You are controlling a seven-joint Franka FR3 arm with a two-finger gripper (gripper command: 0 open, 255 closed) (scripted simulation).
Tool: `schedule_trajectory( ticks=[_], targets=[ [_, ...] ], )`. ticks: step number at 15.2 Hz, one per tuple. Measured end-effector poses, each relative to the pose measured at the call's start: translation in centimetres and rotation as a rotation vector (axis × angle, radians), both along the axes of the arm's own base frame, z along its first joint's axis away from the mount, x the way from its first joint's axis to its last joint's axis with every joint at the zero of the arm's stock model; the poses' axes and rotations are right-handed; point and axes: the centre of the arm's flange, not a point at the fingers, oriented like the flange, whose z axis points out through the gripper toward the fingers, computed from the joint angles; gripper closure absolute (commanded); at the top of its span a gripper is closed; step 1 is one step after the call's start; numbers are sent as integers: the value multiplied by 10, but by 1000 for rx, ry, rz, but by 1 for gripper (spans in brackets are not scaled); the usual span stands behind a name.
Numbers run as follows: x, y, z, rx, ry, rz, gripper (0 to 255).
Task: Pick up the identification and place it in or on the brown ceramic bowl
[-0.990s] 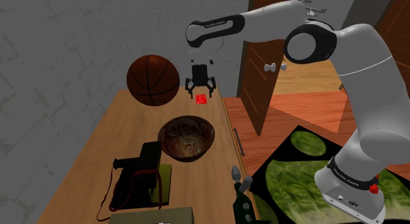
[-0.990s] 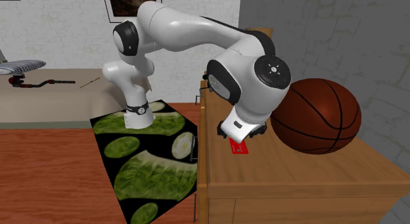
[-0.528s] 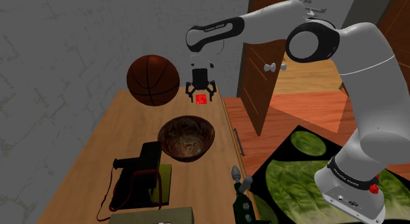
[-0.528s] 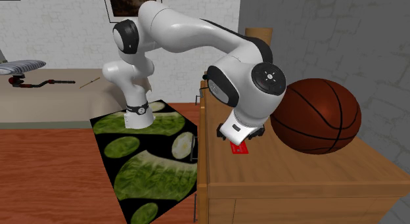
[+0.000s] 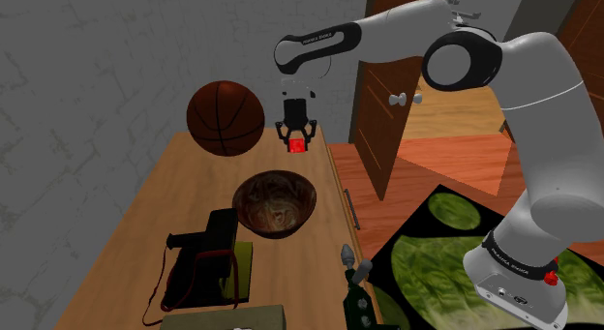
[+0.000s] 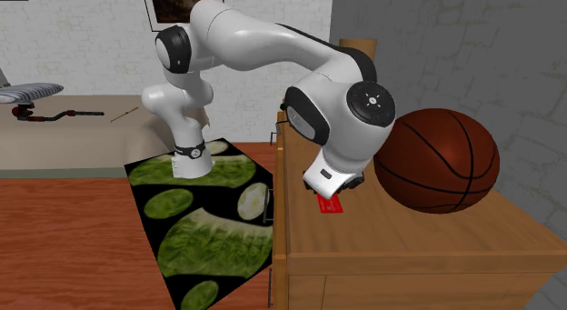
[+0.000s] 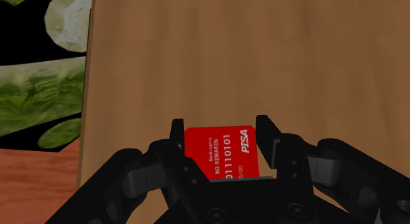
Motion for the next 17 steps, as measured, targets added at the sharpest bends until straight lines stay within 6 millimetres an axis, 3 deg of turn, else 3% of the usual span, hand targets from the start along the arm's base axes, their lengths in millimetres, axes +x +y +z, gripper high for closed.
schedule_trajectory(
  ticks=[7,17],
  targets=[
    [0,2,2,3,3,2,255],
    [0,2,50,4,5,4,255]
  ],
)
